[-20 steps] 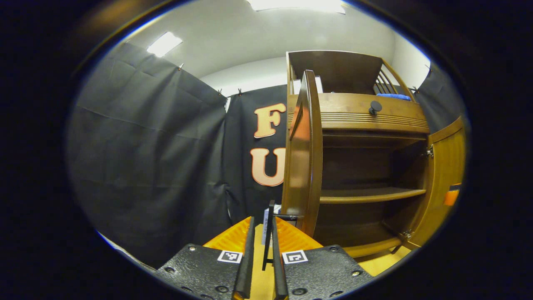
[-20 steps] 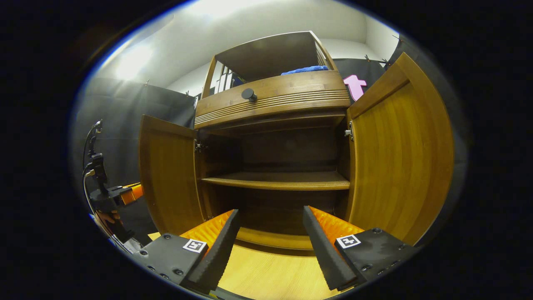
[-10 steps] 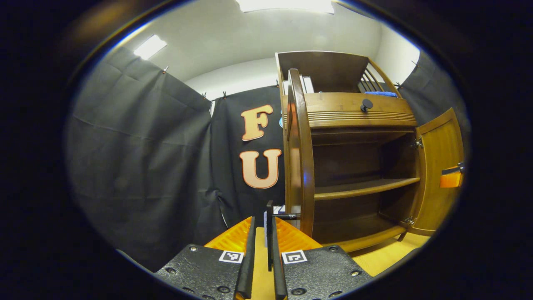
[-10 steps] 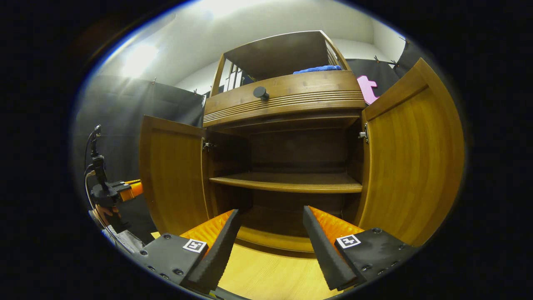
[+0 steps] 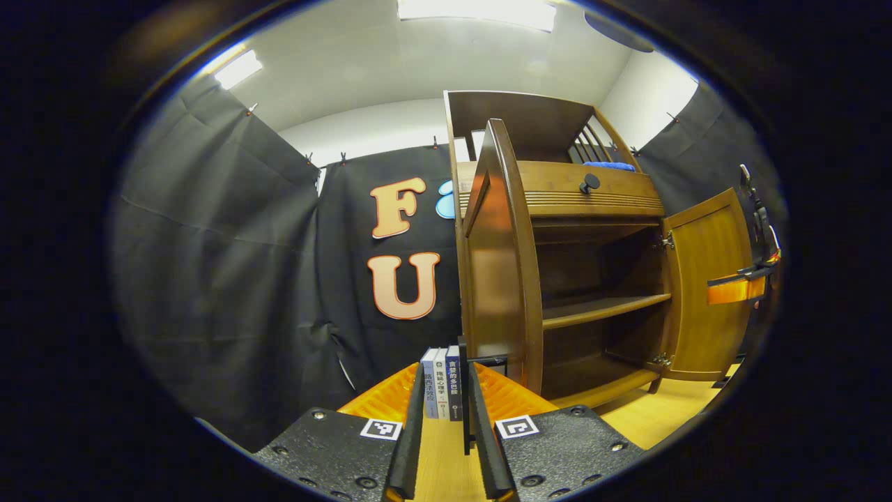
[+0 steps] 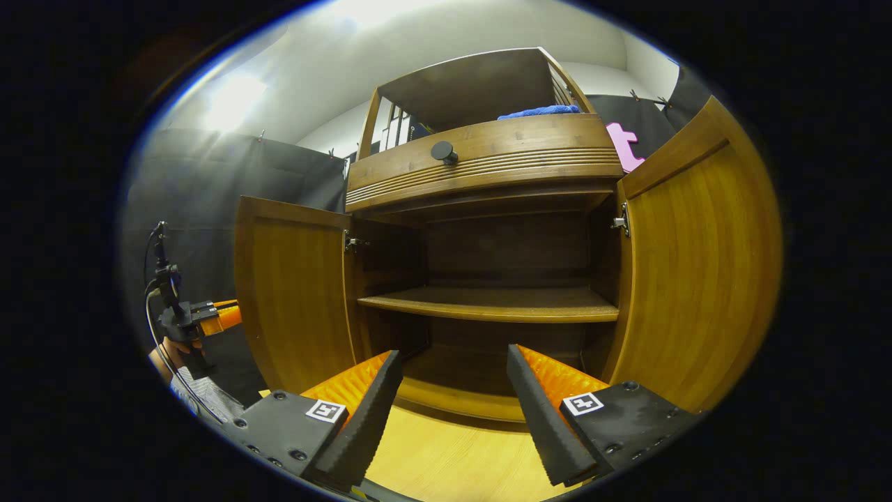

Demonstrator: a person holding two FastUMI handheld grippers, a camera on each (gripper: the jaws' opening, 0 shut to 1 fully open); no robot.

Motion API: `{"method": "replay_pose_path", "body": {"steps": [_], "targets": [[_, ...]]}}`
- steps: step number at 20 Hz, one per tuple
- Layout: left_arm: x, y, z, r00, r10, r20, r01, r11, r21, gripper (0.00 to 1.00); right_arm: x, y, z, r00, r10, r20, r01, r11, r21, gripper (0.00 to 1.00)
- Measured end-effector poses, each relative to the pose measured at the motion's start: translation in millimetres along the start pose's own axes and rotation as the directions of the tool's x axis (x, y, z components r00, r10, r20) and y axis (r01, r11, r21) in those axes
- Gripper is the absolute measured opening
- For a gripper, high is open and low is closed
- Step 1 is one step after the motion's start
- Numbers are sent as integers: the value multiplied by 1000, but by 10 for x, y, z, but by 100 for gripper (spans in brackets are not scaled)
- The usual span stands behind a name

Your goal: Open the right door of the double-door shoe cabinet with the right hand, and open the left door with the left hand.

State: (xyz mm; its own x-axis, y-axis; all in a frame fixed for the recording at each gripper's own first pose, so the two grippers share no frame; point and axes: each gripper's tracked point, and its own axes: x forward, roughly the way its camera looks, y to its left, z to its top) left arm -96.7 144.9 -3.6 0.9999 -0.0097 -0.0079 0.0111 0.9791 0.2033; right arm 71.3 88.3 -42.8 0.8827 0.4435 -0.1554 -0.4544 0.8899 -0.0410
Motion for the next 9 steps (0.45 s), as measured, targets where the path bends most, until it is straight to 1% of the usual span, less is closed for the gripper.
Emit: {"method": "replay_pose_path", "body": {"steps": [1, 2, 3, 4, 7, 8, 9], "targets": [[-10, -9, 2, 1000, -8, -4, 8, 1000, 4, 35, 24, 17, 1, 1000, 6, -1, -6, 1000, 0, 100], [-11, -4, -10, 1000, -14, -11, 14, 1000, 9, 39, 38, 32, 1, 1000, 12, -1, -12, 1000, -2, 98], [-27, -1, -25, 1000, -14, -21, 14, 1000, 20, 39, 37, 58, 8, 1000, 20, 0, -20, 1000, -4, 100], [-38, 0, -27, 999, -14, -31, 15, 1000, 28, 33, 44, 81, 10, 1000, 28, 2, -28, 1000, -6, 89], [-167, -39, 20, 999, -4, -45, 5, 1000, 20, 38, 61, 112, -12, 999, 43, 0, -43, 999, -11, 89], [-284, -39, 13, 999, 9, -48, -8, 1000, 15, 32, 71, 119, -17, 999, 49, 0, -49, 999, -7, 89], [-356, -57, 40, 999, 21, -49, -21, 1000, 7, 32, 86, 127, -25, 999, 54, -1, -54, 999, 0, 89]]}}
